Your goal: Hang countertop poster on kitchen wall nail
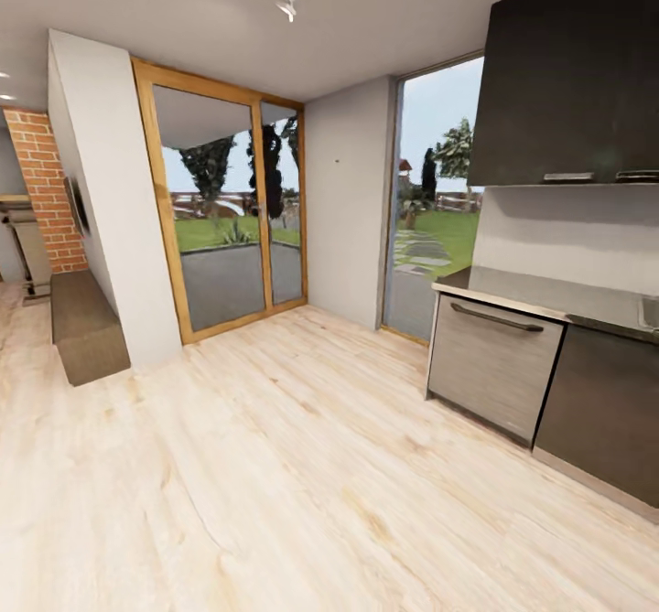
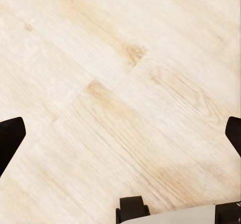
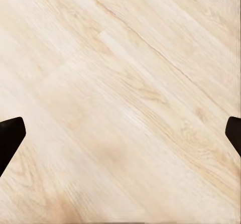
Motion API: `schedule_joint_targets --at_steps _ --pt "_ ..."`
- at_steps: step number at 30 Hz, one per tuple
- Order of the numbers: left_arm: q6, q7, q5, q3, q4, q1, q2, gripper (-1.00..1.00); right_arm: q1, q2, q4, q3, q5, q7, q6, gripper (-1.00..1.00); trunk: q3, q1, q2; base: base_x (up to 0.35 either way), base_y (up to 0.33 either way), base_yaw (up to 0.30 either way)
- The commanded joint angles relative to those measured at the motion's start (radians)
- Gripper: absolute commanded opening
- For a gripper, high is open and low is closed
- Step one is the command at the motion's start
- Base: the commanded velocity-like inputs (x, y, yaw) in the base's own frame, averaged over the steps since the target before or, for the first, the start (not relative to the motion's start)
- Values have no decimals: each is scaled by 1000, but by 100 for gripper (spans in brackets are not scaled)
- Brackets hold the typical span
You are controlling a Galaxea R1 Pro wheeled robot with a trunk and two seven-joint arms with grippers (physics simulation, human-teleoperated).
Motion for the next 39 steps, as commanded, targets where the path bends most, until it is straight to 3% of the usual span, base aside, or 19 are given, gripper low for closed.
schedule_joint_targets --at_steps 1,23,39 --pt "-3 -1 -1 -2 -1 0 1 100 -1 0 1 0 0 -1 -3 100 0 0 -1 0 0 -291" --pt "-1 0 -1 -2 -1 0 1 100 -1 0 1 3 7 2 -2 100 2 0 -1 33 35 -62" --pt "-1 0 -1 -2 0 0 1 100 -1 0 1 3 5 3 -2 100 6 0 -1 219 77 -291"
